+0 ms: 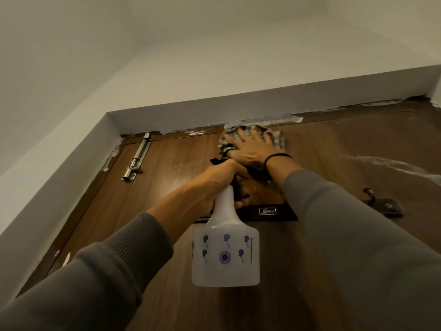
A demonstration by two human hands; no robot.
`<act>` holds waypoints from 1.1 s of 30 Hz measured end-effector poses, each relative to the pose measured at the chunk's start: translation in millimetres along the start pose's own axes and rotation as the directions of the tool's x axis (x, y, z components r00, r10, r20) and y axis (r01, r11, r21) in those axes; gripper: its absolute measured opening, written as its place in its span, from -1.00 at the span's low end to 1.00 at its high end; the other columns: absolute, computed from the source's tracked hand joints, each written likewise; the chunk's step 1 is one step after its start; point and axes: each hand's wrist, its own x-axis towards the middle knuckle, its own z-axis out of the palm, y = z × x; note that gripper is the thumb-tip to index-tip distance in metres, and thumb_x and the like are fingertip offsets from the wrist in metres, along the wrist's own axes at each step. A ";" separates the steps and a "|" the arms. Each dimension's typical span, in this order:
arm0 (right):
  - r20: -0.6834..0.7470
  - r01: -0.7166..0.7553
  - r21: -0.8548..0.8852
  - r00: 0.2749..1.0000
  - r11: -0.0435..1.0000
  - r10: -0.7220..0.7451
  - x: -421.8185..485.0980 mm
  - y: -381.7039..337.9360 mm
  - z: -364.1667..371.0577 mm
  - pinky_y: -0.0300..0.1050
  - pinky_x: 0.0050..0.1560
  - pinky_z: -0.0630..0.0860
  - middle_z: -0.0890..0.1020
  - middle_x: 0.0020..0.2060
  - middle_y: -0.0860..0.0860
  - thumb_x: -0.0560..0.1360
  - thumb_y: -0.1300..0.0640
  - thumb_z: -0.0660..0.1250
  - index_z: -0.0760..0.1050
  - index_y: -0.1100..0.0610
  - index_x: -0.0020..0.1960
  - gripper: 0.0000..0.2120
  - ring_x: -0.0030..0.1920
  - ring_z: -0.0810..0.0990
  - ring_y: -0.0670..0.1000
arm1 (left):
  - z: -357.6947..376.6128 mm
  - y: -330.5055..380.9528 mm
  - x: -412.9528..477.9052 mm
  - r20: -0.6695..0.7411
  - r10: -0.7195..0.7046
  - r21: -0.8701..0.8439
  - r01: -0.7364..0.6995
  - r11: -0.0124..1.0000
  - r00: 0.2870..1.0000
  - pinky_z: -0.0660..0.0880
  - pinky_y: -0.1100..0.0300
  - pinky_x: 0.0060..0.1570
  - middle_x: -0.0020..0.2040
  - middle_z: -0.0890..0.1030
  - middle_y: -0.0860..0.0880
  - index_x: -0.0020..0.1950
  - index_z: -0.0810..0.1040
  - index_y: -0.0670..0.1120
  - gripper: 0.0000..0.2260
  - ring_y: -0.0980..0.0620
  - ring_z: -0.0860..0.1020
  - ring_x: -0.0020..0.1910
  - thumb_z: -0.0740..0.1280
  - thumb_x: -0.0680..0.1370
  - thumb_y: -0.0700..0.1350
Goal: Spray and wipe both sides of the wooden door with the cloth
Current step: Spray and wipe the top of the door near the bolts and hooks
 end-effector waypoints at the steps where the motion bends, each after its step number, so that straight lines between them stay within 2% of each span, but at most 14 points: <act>1: 0.037 0.068 -0.021 0.997 0.997 -0.067 7.8 -11.7 0.7 0.31 0.54 -0.24 -0.18 0.65 0.00 0.68 -0.21 0.02 -0.14 -0.21 0.64 -0.40 0.62 -0.25 0.20 | 2.1 2.3 0.7 -0.011 0.029 -0.011 -0.029 1.000 1.000 0.44 0.31 -0.54 -0.40 0.39 -0.14 -0.24 0.41 -0.21 -0.79 0.06 0.52 -0.44 0.34 0.56 -0.23; 3: 0.085 0.156 -0.049 0.985 0.986 -0.152 18.3 -23.0 -0.4 0.31 0.54 -0.21 -0.17 0.65 -0.01 0.70 -0.19 0.02 -0.13 -0.19 0.64 -0.42 0.62 -0.23 0.18 | 3.9 5.2 4.4 -0.022 0.099 -0.025 -0.099 0.995 0.995 0.37 0.42 -0.49 -0.28 0.15 -0.09 -0.23 0.31 -0.21 -0.74 0.17 0.50 -0.41 0.32 0.57 -0.37; 4: 0.082 0.179 -0.057 0.981 0.982 -0.174 21.8 -22.3 -2.0 0.30 0.54 -0.21 -0.15 0.65 -0.02 0.70 -0.17 0.02 -0.12 -0.19 0.64 -0.43 0.63 -0.22 0.16 | 4.1 4.4 7.9 -0.027 0.085 -0.024 -0.086 0.996 0.996 0.38 0.38 -0.52 -0.28 0.21 -0.09 -0.22 0.32 -0.23 -0.76 0.15 0.51 -0.45 0.33 0.57 -0.36; 6: 0.038 0.191 -0.056 0.981 0.980 -0.189 24.0 -10.6 -5.9 0.24 0.56 -0.18 -0.11 0.65 -0.04 0.70 -0.15 0.00 -0.10 -0.15 0.65 -0.43 0.63 -0.16 0.12 | 5.8 1.9 6.8 -0.054 0.008 -0.010 -0.008 1.000 0.999 0.43 0.30 -0.59 -0.35 0.45 -0.14 -0.19 0.45 -0.22 -0.84 0.01 0.52 -0.50 0.35 0.55 -0.23; 10: -0.049 0.024 -0.051 0.998 0.998 -0.026 22.8 49.5 -20.8 0.17 0.60 -0.09 -0.03 0.65 -0.02 0.68 -0.17 0.01 -0.04 -0.05 0.66 -0.40 0.64 -0.06 0.11 | 4.1 -0.4 4.2 -0.051 -0.016 0.004 0.017 1.000 0.999 0.46 0.27 -0.57 -0.47 0.50 -0.09 -0.30 0.47 -0.16 -0.78 0.00 0.51 -0.58 0.37 0.52 -0.14; 16: -0.180 -0.197 0.062 0.962 0.978 0.205 -11.3 169.0 -37.0 0.22 0.54 0.14 0.20 0.60 0.11 0.65 -0.17 0.05 0.15 0.07 0.61 -0.40 0.57 0.20 0.19 | -1.7 2.6 2.7 -0.005 -0.037 0.058 0.037 0.998 0.999 0.54 0.21 -0.52 -0.40 0.57 -0.13 -0.32 0.49 -0.16 -0.76 -0.04 0.58 -0.50 0.38 0.51 -0.11; 18: -0.191 -0.277 0.081 0.938 0.957 0.288 -26.4 191.2 -37.7 0.27 0.55 0.11 0.17 0.61 0.11 0.62 -0.24 0.01 0.13 0.06 0.62 -0.34 0.58 0.16 0.21 | -1.6 0.6 0.5 0.011 -0.028 0.043 0.027 0.999 1.000 0.54 0.23 -0.51 -0.40 0.57 -0.13 -0.33 0.48 -0.15 -0.76 -0.03 0.59 -0.49 0.38 0.51 -0.11; 21: -0.136 -0.335 0.072 0.930 0.939 0.342 -49.5 181.3 -30.9 0.23 0.58 -0.19 -0.07 0.65 0.02 0.65 -0.30 -0.10 -0.07 -0.04 0.66 -0.34 0.63 -0.11 0.18 | -4.6 -3.4 0.2 0.029 -0.016 0.007 0.016 1.000 0.999 0.53 0.25 -0.51 -0.39 0.57 -0.12 -0.32 0.47 -0.14 -0.76 -0.03 0.59 -0.48 0.37 0.52 -0.11; 24: -0.063 -0.258 0.069 0.963 0.964 0.262 -67.9 139.1 -24.0 0.26 0.56 -0.27 -0.16 0.65 0.01 0.68 -0.26 -0.20 -0.15 -0.09 0.65 -0.40 0.62 -0.23 0.19 | -3.8 -3.7 0.9 0.032 -0.007 -0.023 0.008 1.000 0.999 0.52 0.24 -0.54 -0.40 0.54 -0.11 -0.33 0.46 -0.14 -0.75 -0.02 0.57 -0.51 0.37 0.53 -0.13; 26: -0.005 -0.141 0.038 0.990 0.989 0.141 -76.0 107.5 -21.5 0.31 0.55 -0.29 -0.18 0.64 0.03 0.70 -0.21 -0.21 -0.18 -0.08 0.65 -0.44 0.61 -0.25 0.20 | -2.9 -3.9 0.6 0.022 -0.002 -0.047 0.003 0.999 1.000 0.51 0.22 -0.56 -0.39 0.54 -0.11 -0.32 0.46 -0.14 -0.76 0.00 0.57 -0.51 0.38 0.52 -0.13; 29: 0.116 0.051 0.083 0.991 0.995 -0.060 -88.7 58.2 -19.6 0.26 0.52 -0.34 -0.19 0.63 -0.02 0.70 -0.22 -0.16 -0.15 -0.14 0.64 -0.45 0.61 -0.27 0.15 | -0.3 -6.5 -3.3 -0.006 0.017 -0.072 -0.017 0.997 1.000 0.50 0.23 -0.58 -0.37 0.54 -0.12 -0.27 0.47 -0.16 -0.79 0.00 0.58 -0.54 0.37 0.54 -0.14; 31: 0.210 0.186 0.114 0.956 0.976 -0.207 -89.6 38.3 -17.3 0.29 0.52 -0.33 -0.18 0.64 -0.08 0.69 -0.26 -0.04 -0.05 -0.22 0.63 -0.46 0.61 -0.30 0.10 | 3.5 -7.5 -7.0 -0.031 0.042 -0.088 -0.045 0.995 0.999 0.49 0.24 -0.58 -0.38 0.54 -0.11 -0.21 0.49 -0.17 -0.84 0.01 0.56 -0.55 0.34 0.55 -0.16; 33: 0.305 0.275 0.179 0.897 0.945 -0.319 -85.6 35.6 -18.0 0.34 0.55 -0.25 -0.12 0.64 -0.13 0.66 -0.24 0.12 0.18 -0.32 0.56 -0.52 0.61 -0.29 0.06 | 3.9 -7.7 -11.1 -0.044 0.062 -0.096 -0.066 0.993 0.997 0.50 0.25 -0.57 -0.40 0.55 -0.10 -0.17 0.51 -0.18 -0.88 0.02 0.56 -0.54 0.32 0.54 -0.17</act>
